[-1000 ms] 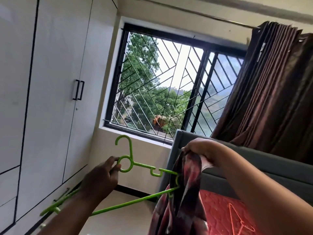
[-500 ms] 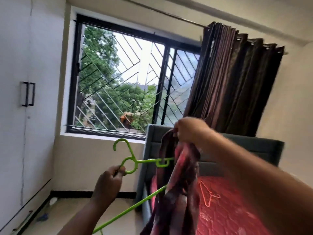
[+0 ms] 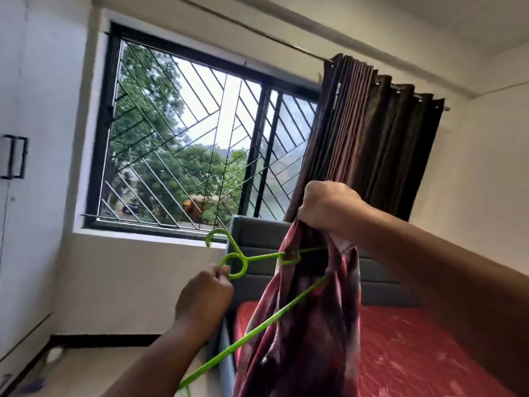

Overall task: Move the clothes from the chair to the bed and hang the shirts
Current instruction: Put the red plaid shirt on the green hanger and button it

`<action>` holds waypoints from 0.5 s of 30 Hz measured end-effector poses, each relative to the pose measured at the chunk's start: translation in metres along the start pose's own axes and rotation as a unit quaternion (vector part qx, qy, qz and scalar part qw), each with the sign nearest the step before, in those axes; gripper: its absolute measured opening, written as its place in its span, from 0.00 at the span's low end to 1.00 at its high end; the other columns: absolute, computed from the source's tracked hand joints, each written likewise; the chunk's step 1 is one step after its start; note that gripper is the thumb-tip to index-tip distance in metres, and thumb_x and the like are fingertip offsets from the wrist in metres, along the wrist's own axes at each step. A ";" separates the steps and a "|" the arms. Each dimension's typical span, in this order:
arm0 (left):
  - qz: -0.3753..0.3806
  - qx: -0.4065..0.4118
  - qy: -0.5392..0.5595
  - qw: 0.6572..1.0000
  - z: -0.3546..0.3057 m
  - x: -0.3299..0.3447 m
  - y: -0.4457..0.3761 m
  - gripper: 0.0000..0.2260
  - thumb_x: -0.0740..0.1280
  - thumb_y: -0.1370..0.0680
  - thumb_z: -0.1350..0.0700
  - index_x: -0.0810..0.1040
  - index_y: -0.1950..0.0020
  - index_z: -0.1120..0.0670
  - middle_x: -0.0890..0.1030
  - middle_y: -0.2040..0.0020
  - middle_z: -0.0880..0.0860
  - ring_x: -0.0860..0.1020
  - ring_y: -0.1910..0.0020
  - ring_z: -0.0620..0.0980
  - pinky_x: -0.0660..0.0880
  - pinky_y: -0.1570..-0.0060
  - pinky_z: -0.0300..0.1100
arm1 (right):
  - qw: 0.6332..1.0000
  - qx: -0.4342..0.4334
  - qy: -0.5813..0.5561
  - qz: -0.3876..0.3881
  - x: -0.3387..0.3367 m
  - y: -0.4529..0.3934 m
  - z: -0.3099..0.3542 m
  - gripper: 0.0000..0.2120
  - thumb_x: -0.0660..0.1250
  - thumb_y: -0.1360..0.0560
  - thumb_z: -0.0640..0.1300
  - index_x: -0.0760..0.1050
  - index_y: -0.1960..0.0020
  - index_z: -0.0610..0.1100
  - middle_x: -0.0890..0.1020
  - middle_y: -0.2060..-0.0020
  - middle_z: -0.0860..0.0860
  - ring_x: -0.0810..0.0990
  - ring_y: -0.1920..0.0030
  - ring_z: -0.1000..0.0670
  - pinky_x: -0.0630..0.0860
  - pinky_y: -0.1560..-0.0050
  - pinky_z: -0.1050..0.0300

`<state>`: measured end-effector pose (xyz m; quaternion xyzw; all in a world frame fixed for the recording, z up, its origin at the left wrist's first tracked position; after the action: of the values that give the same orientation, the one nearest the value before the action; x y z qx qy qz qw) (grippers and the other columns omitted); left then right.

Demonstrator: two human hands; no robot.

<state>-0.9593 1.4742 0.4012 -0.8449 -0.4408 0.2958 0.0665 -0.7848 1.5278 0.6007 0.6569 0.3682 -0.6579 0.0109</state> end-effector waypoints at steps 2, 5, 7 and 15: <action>-0.005 0.010 0.003 1.000 -0.016 0.000 0.002 0.10 0.59 0.18 0.50 0.76 0.51 0.52 0.82 0.51 0.58 0.79 0.49 0.60 0.69 0.57 0.45 | 0.998 -0.007 -0.049 0.039 0.005 0.003 0.005 0.07 0.63 0.23 0.46 0.77 0.52 0.44 0.77 0.58 0.46 0.76 0.55 0.43 0.71 0.57 0.57; -0.004 0.025 0.025 0.999 -0.035 0.007 0.000 0.11 0.58 0.17 0.49 0.74 0.55 0.53 0.81 0.55 0.57 0.78 0.53 0.59 0.66 0.61 0.45 | 0.987 -0.062 -0.092 0.115 0.021 0.009 0.032 0.09 0.61 0.20 0.44 0.77 0.52 0.40 0.75 0.60 0.47 0.76 0.58 0.47 0.72 0.61 0.58; -0.004 0.017 0.098 0.995 -0.042 0.014 0.003 0.12 0.59 0.17 0.51 0.75 0.54 0.56 0.80 0.60 0.55 0.76 0.59 0.57 0.65 0.63 0.46 | 0.980 -0.093 -0.111 0.136 0.031 0.013 0.050 0.13 0.60 0.20 0.44 0.72 0.61 0.40 0.73 0.66 0.48 0.73 0.66 0.50 0.69 0.71 0.61; -0.027 -0.026 0.372 0.927 -0.020 0.021 0.002 0.13 0.61 0.18 0.56 0.78 0.61 0.55 0.75 0.71 0.49 0.70 0.70 0.50 0.62 0.69 0.47 | 0.969 -0.224 -0.041 0.094 -0.018 0.000 0.022 0.23 0.63 0.30 0.71 0.80 0.42 0.60 0.76 0.38 0.55 0.72 0.37 0.50 0.63 0.39 0.51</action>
<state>-0.9368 1.4925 0.4075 -0.8833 -0.4148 -0.0534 0.2120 -0.8012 1.5078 0.6136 0.6417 0.4421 -0.5812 0.2345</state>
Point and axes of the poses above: each hand's wrist, its own y-axis away from the middle knuckle, its own x-axis out of the palm, z = x × y, the point moved 9 cm from there along -y, towards the middle knuckle
